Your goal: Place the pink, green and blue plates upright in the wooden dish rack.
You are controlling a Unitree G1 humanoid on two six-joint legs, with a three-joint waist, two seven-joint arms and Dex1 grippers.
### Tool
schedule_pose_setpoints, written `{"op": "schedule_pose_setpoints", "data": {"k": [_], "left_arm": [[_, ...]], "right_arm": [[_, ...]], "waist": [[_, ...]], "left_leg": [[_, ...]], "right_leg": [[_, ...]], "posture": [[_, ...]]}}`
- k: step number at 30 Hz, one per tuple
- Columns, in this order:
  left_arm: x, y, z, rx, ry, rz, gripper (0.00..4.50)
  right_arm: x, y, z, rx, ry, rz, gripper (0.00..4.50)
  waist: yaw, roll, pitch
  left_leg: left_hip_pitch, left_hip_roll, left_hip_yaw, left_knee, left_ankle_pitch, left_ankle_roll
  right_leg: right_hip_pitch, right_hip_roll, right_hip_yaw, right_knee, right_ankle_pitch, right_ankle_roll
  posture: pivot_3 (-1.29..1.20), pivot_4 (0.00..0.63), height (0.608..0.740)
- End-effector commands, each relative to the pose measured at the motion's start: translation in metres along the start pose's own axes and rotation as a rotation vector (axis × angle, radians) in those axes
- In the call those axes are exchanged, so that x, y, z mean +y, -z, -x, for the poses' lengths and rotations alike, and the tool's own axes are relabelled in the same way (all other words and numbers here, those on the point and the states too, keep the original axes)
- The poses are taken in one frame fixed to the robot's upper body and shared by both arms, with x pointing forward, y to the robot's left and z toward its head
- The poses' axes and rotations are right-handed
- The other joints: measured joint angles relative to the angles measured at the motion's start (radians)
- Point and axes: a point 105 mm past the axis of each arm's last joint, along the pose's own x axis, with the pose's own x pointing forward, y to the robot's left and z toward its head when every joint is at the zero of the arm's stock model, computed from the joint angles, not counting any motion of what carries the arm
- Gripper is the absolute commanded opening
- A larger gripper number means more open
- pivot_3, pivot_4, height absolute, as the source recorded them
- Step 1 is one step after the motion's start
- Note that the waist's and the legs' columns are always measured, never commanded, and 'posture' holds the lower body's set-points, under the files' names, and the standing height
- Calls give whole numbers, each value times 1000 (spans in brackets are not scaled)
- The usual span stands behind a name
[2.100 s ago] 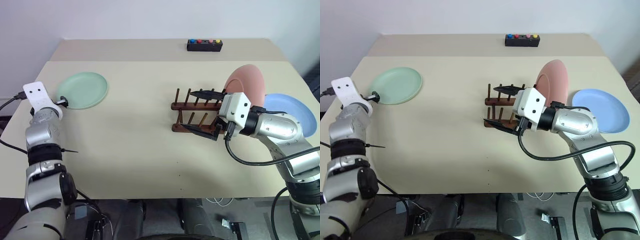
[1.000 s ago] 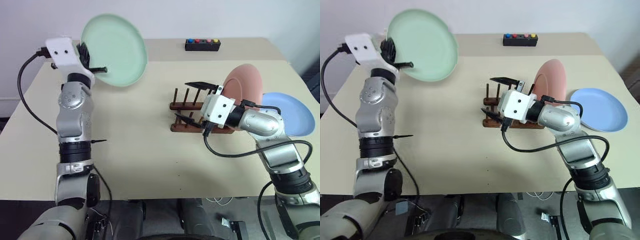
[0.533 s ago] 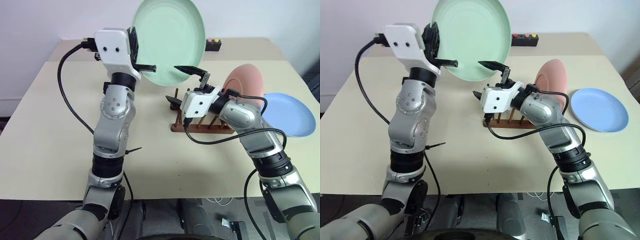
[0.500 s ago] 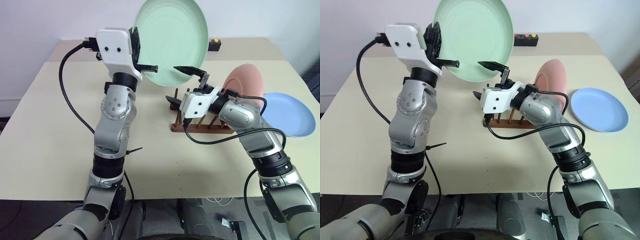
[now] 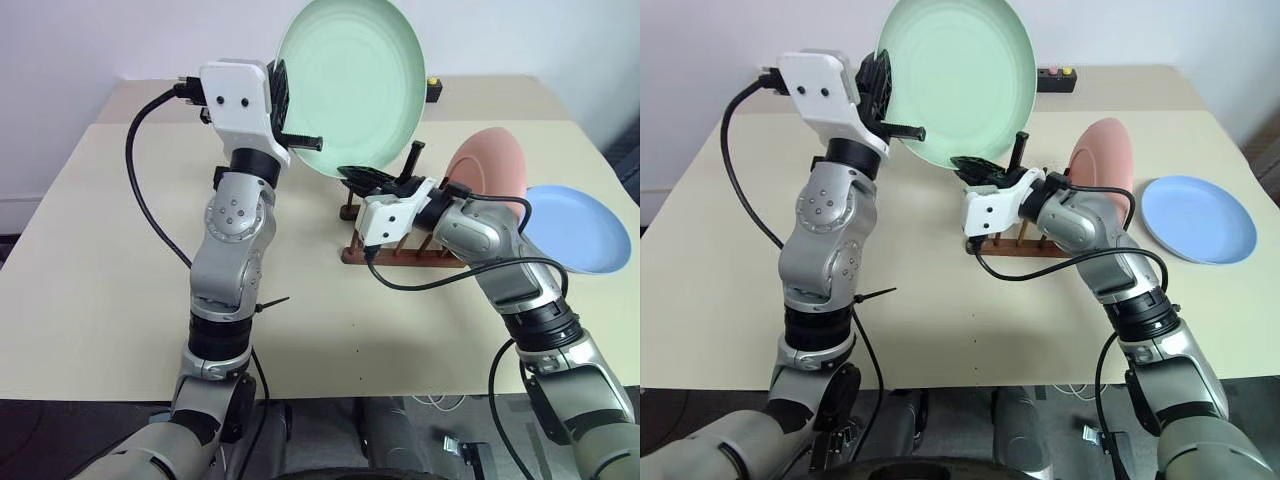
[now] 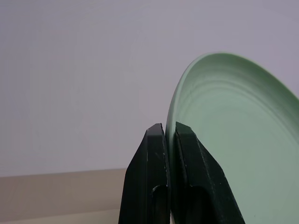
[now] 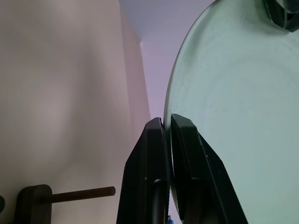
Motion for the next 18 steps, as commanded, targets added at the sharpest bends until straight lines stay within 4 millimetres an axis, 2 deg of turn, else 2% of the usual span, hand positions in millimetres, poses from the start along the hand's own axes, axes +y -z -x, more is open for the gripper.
{"op": "schedule_pose_setpoints", "data": {"k": [1, 3, 6, 11, 13, 16, 18], "left_arm": [[-1, -15, 1, -55, 2, 25, 0], [4, -13, 0, -44, -19, 68, 0], [17, -18, -1, -70, -62, 130, 986], [46, -37, -3, -160, -169, 264, 3457], [61, -42, -4, -185, -221, 250, 4478], [100, -43, -1, -202, -349, 156, 4478], [112, -38, 1, -182, -372, 92, 4478]], "right_arm": [[-16, -3, 1, -9, 48, 61, 74], [-16, -3, 1, -7, 53, 74, 74], [-16, -1, 1, -1, 57, 88, 0], [-19, 1, 3, 5, 68, 98, 0], [-23, 1, 4, 2, 87, 84, 0], [-41, -7, 8, -59, 166, -14, 0], [-51, -15, 12, -109, 208, -111, 0]], "waist": [[0, 0, 0], [1, 0, 0], [0, 0, 0], [0, 0, 0], [0, 0, 0], [-3, 0, 0], [-3, 0, 0]], "left_leg": [[0, 0, 0, 0, 0, 0], [0, 0, 0, 0, 0, 0], [0, 0, 0, 0, 0, 0], [0, 0, 0, 0, 0, 0], [0, 0, 0, 0, 0, 0], [0, 0, 0, 0, 0, 0], [0, 0, 0, 0, 0, 0]], "right_leg": [[0, 0, 0, 0, 0, 0], [0, 0, 0, 0, 0, 0], [0, 0, 0, 0, 0, 0], [0, 0, 0, 0, 0, 0], [0, 0, 0, 0, 0, 0], [0, 0, 0, 0, 0, 0], [0, 0, 0, 0, 0, 0]], "posture": [[0, 150, 740], [0, 150, 740], [0, 150, 740], [0, 150, 740], [0, 150, 740], [0, 150, 740], [0, 150, 740]]}}
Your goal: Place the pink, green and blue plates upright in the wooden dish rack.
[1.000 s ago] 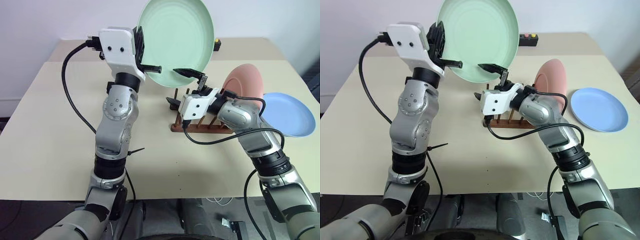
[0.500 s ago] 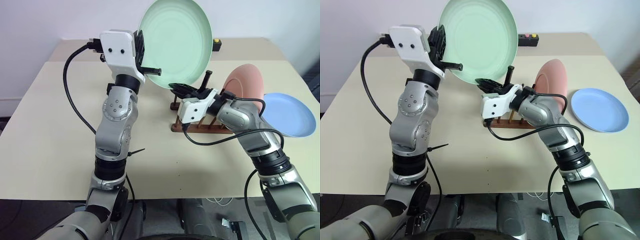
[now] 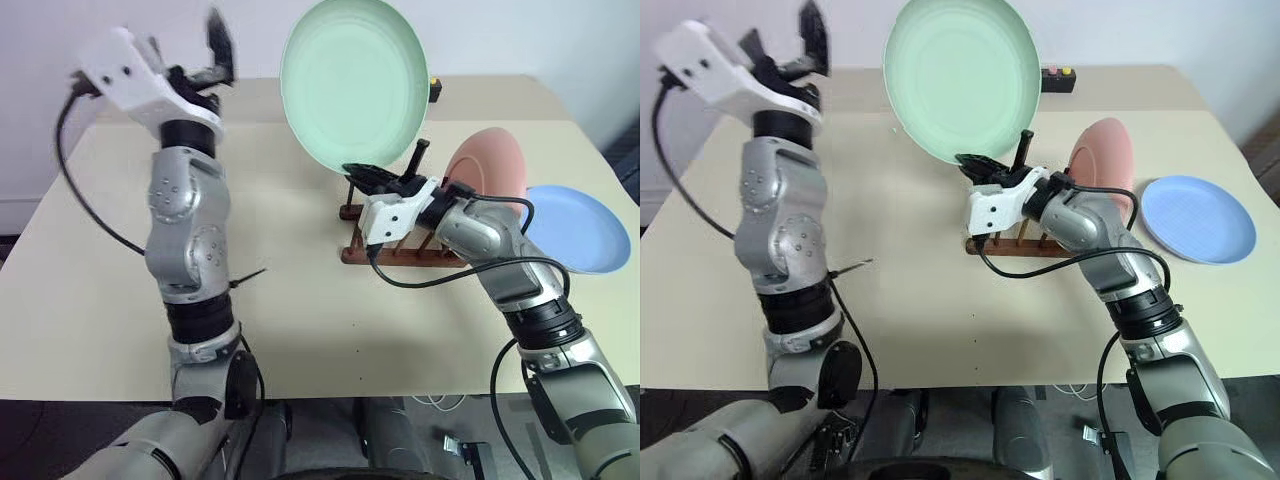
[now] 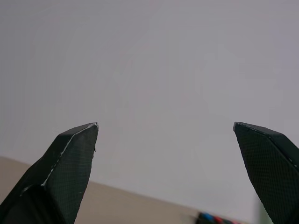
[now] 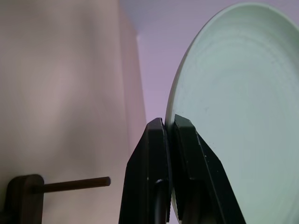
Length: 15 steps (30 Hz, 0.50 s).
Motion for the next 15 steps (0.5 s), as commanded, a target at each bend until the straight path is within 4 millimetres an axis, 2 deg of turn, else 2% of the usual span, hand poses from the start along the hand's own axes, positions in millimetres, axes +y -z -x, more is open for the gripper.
{"op": "schedule_pose_setpoints", "data": {"k": [1, 2, 5, 7, 9, 15], "left_arm": [[23, -5, -4, -33, -28, -163, 4478], [27, -2, -3, -24, -17, -231, 4478], [28, 41, 9, 153, 189, -423, 4478], [21, 69, 37, 272, 421, -446, 4478], [22, 89, 64, 380, 567, -452, 4478], [17, 109, 121, 584, 843, -348, 4478]], "right_arm": [[-45, -27, 8, -137, 159, -148, 0], [-49, -30, 10, -158, 170, -195, 0], [-59, -38, 23, -223, 183, -421, 0], [-61, -39, 35, -255, 186, -628, 0], [-60, -43, 48, -290, 174, -794, 0], [-47, -44, 69, -267, 112, -1081, 0]], "waist": [[1, 0, 0], [0, 0, 0], [1, 0, 0], [4, 0, 0], [5, 0, 0], [0, 2, 0]], "left_leg": [[0, 0, 0, 0, 0, 0], [0, 0, 0, 0, 0, 0], [0, 0, 0, -1, 0, 0], [0, 0, 0, 0, 0, 0], [0, 0, -1, -1, 0, 0], [0, 1, -1, -1, 0, 1]], "right_leg": [[0, 0, 0, 0, 0, 0], [0, 0, 0, 0, 0, 0], [0, 0, 0, 0, 0, 0], [1, 0, 0, 0, 0, 0], [2, 0, 0, 0, 0, 0], [0, 0, 0, 1, 0, -2]], "posture": [[0, 150, 740], [0, 150, 740], [0, 150, 740], [0, 150, 740], [0, 150, 740], [0, 150, 740]]}}
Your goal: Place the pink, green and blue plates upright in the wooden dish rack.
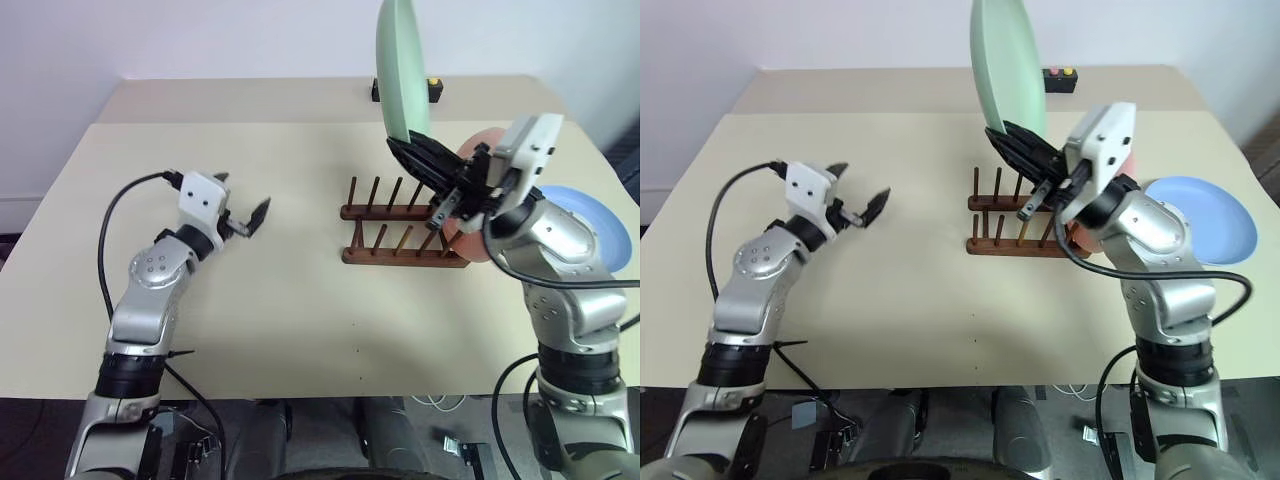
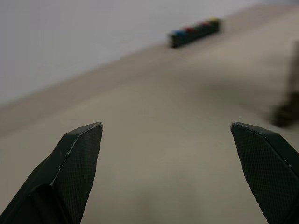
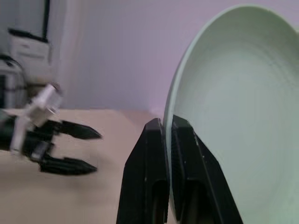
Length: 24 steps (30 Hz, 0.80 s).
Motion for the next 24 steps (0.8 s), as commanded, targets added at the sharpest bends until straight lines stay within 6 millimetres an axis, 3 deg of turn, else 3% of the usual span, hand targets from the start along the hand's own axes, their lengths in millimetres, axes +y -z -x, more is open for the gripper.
{"op": "schedule_pose_setpoints", "data": {"k": [1, 8, 24], "left_arm": [[-21, -9, 8, -32, 149, 13, 4478], [-54, 12, 20, 70, 338, 62, 4478], [-58, 15, 17, 82, 333, 54, 4478]], "right_arm": [[6, -17, 7, -39, -11, -73, 0], [3, -18, 22, -50, 34, -235, 0], [-6, 2, 36, 4, 92, -378, 0]], "waist": [[-1, 0, 0], [1, 0, 0], [2, 1, 0]], "left_leg": [[0, 0, 0, 0, 0, 0], [0, 0, 0, 0, 0, 0], [0, 0, 0, 1, 0, 0]], "right_leg": [[0, 0, 0, 0, 0, 0], [0, 0, 0, -1, 0, 0], [0, 0, 0, -1, 0, 0]], "posture": [[0, 150, 740], [0, 150, 740], [0, 150, 740]]}}
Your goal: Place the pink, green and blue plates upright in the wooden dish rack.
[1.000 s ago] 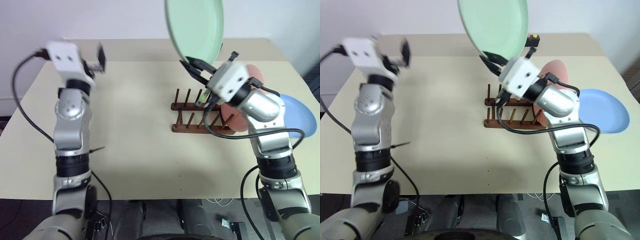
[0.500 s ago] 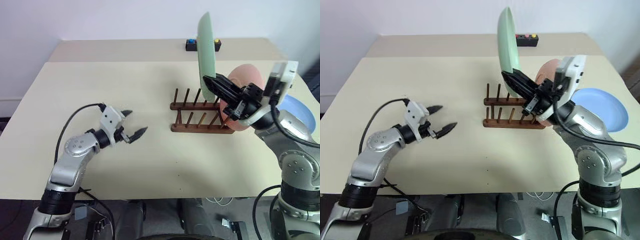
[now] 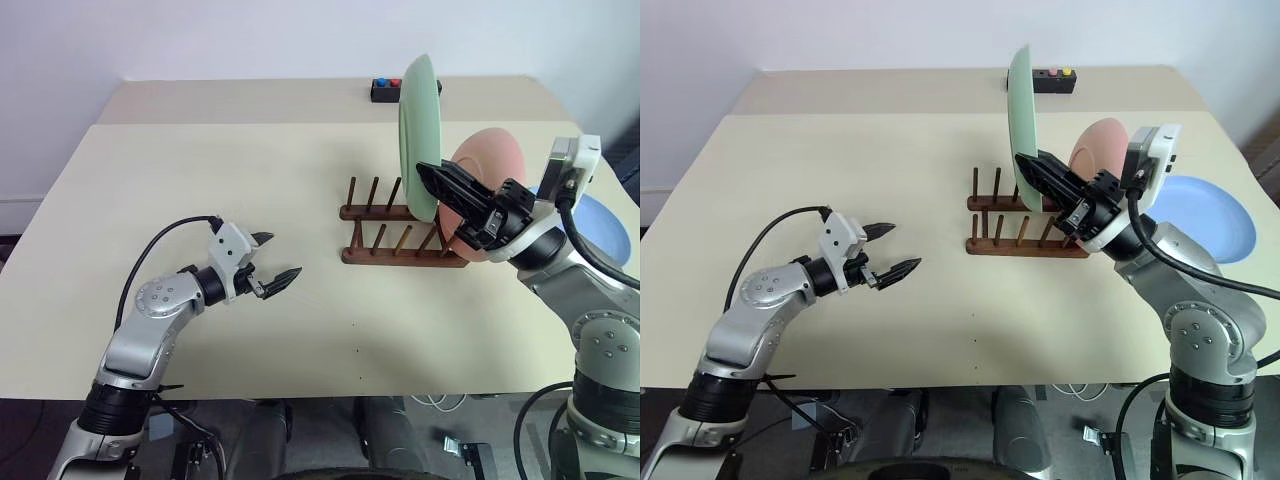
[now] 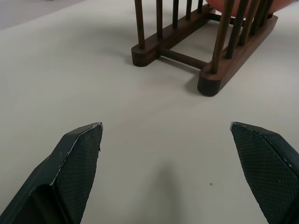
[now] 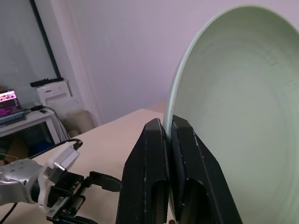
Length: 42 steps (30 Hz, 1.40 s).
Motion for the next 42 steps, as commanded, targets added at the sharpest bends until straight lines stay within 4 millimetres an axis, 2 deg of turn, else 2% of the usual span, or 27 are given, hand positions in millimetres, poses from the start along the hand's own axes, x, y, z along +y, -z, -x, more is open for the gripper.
{"op": "schedule_pose_setpoints", "data": {"k": [1, 18, 23, 26, 32, 42], "left_arm": [[-1, -12, -1, -35, 1, -39, 4478], [-2, -13, -4, -43, 7, -44, 4478], [-1, -13, -5, -46, 7, -45, 4478], [-1, -14, -5, -47, 7, -46, 4500], [-1, -13, -5, -49, 6, -47, 4500], [0, -13, -5, -46, 7, -46, 4500]], "right_arm": [[-2, -7, 5, -23, 3, -4, 0], [-20, -2, 12, -3, 91, -146, 0], [-19, -2, 12, 1, 85, -156, 0], [-19, -3, 12, -7, 83, -158, 937], [-21, -5, 13, -2, 102, -123, 3867], [-22, -10, 12, 60, 107, 21, 3867]], "waist": [[0, 0, 0], [1, 0, 0], [1, 0, 0], [1, 0, 0], [1, 0, 0], [1, 0, 0]], "left_leg": [[0, 0, 0, 0, 0, 0], [0, 0, 0, 0, 0, 0], [0, 0, 0, 0, 0, 0], [0, 0, 0, 0, 0, 0], [0, 0, 0, 0, 0, 0], [0, 0, 0, 0, 0, 0]], "right_leg": [[0, 0, 0, 0, 0, 0], [0, 0, 0, 0, 0, 0], [0, 0, 0, 0, 0, 0], [0, 0, 0, 0, 0, 0], [0, 0, 0, 0, 0, 0], [0, 0, 0, 0, 0, 0]], "posture": [[0, 150, 740], [0, 150, 740], [0, 150, 740], [0, 150, 740], [0, 150, 740], [0, 150, 740]]}}
